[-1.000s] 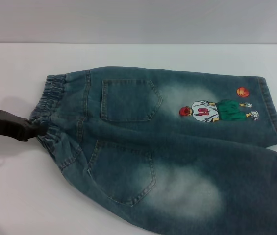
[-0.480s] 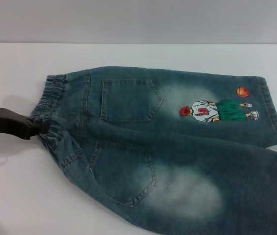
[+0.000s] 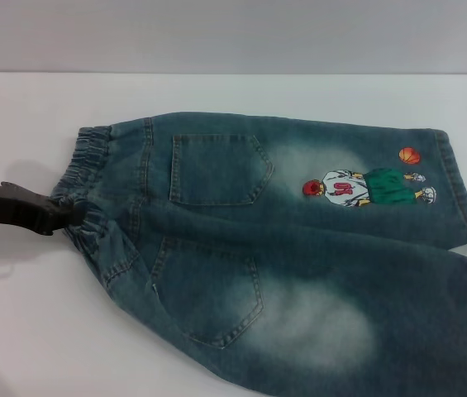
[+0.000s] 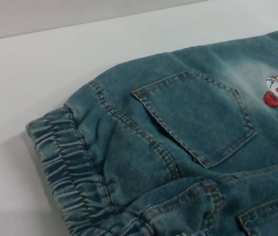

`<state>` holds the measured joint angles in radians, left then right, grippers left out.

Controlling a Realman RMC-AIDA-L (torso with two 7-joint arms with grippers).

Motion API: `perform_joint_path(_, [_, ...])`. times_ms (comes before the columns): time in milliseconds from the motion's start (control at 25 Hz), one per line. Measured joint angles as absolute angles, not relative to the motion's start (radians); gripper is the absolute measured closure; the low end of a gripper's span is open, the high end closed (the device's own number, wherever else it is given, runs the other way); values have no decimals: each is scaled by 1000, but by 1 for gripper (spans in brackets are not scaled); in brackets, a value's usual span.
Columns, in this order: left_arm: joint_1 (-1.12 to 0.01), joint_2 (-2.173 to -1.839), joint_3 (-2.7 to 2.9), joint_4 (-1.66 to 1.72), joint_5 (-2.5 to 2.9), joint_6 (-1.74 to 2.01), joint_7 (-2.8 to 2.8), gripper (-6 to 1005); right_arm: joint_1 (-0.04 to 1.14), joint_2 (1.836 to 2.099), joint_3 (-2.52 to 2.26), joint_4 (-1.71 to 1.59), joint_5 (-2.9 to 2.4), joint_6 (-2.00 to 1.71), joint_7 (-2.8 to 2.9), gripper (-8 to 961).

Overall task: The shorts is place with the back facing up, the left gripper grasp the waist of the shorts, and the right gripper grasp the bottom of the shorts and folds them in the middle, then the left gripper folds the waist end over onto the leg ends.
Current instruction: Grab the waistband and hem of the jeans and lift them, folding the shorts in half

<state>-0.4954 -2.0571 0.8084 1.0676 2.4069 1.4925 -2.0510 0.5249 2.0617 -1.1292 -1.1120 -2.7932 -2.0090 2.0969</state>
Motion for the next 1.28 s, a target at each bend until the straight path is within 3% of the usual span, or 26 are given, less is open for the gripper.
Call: perform_joint_path(1280, [-499, -2059, 821, 1056, 2407, 1492, -2051, 953, 551, 2075, -1158, -1113, -2771, -1985, 2091, 435])
